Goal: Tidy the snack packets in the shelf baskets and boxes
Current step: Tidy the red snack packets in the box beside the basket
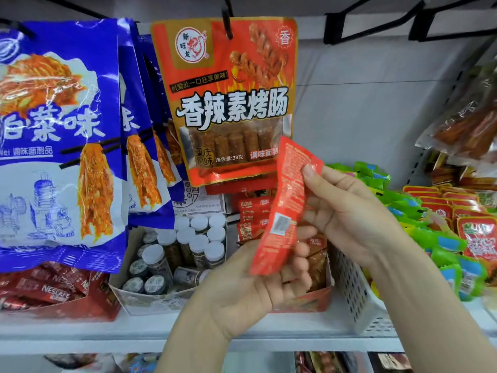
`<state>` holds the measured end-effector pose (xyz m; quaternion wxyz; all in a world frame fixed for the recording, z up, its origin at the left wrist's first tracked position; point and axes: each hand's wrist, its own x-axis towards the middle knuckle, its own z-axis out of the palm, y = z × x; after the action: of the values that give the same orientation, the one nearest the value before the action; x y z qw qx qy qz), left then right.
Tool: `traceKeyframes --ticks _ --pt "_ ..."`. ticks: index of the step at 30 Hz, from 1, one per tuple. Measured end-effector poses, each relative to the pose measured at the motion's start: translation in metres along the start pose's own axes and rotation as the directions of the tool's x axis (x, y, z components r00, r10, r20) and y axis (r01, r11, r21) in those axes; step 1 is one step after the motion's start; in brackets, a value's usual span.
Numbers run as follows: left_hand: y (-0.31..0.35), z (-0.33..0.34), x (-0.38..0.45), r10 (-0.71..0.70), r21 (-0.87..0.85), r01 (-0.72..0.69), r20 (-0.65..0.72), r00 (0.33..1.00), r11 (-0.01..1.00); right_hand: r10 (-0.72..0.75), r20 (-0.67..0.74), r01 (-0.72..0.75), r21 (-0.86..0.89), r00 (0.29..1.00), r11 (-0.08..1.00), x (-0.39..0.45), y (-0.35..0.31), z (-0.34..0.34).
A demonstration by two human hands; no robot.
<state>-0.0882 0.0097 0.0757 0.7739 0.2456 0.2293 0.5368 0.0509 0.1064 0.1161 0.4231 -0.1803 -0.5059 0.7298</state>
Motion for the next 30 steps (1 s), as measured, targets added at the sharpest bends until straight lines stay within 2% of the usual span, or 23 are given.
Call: traceKeyframes --ticks 2,3,5,6,8,11,13,15,18,20,21,23,26,28,30 --pt "0.002 -0.002 0.002 0.076 -0.034 -0.078 -0.078 0.994 0.996 0.004 -0.049 -0.008 -0.077 0.999 0.997 0.001 -0.002 -0.002" --pt "0.003 -0.003 0.003 0.148 0.056 -0.141 -0.164 0.975 0.988 0.014 -0.081 -0.021 -0.085 0.997 0.996 0.002 -0.002 -0.004" --pt "0.004 -0.005 0.004 0.361 0.431 -0.207 -0.315 0.878 0.879 0.057 -0.161 -0.064 -0.037 0.985 0.997 0.005 -0.003 -0.008" --pt "0.004 -0.006 0.004 0.464 0.57 -0.214 -0.339 0.819 0.793 0.08 -0.182 -0.083 -0.012 0.98 0.996 0.005 -0.005 -0.008" --pt "0.004 -0.009 0.004 0.579 0.679 -0.24 -0.327 0.747 0.694 0.097 -0.149 -0.106 -0.051 0.984 0.993 0.003 -0.009 -0.008" --pt "0.006 -0.013 0.002 0.658 0.742 -0.263 -0.302 0.689 0.616 0.013 -0.084 -0.043 -0.363 0.996 0.931 -0.001 -0.009 -0.007" --pt "0.007 -0.016 0.003 0.702 0.808 -0.248 -0.261 0.662 0.534 -0.101 -0.12 0.004 -0.628 0.988 0.779 -0.001 -0.009 -0.008" --pt "0.008 -0.022 0.005 0.732 0.851 -0.23 -0.234 0.64 0.473 -0.244 -0.154 0.02 -0.809 0.957 0.588 -0.001 -0.013 -0.01" --pt "0.016 -0.039 0.007 0.782 0.918 -0.134 -0.234 0.578 0.373 -0.491 -0.142 0.041 -0.938 0.859 0.344 -0.004 -0.021 -0.016" --pt "0.021 -0.054 0.008 0.817 0.971 0.036 -0.22 0.534 0.238 -0.603 -0.084 0.017 -0.987 0.793 0.16 -0.007 -0.021 -0.02" --pt "0.023 -0.061 0.008 0.827 0.98 0.116 -0.198 0.526 0.161 -0.63 -0.059 0.011 -0.994 0.774 0.106 -0.007 -0.019 -0.021" --pt "0.023 -0.068 0.011 0.82 0.983 0.183 -0.13 0.557 0.032 -0.647 -0.014 0.012 -0.999 0.763 0.036 -0.004 -0.01 -0.022" --pt "0.019 -0.068 0.02 0.7 0.974 0.194 -0.057 0.712 -0.119 -0.64 0.036 0.033 -0.999 0.768 -0.016 0.002 0.006 -0.019" --pt "0.018 -0.068 0.027 0.582 0.962 0.214 -0.077 0.809 -0.17 -0.653 0.06 0.074 -0.997 0.755 -0.006 0.004 0.014 -0.018" --pt "0.019 -0.069 0.031 0.493 0.949 0.25 -0.128 0.861 -0.19 -0.665 0.062 0.091 -0.996 0.744 0.008 0.007 0.019 -0.016"
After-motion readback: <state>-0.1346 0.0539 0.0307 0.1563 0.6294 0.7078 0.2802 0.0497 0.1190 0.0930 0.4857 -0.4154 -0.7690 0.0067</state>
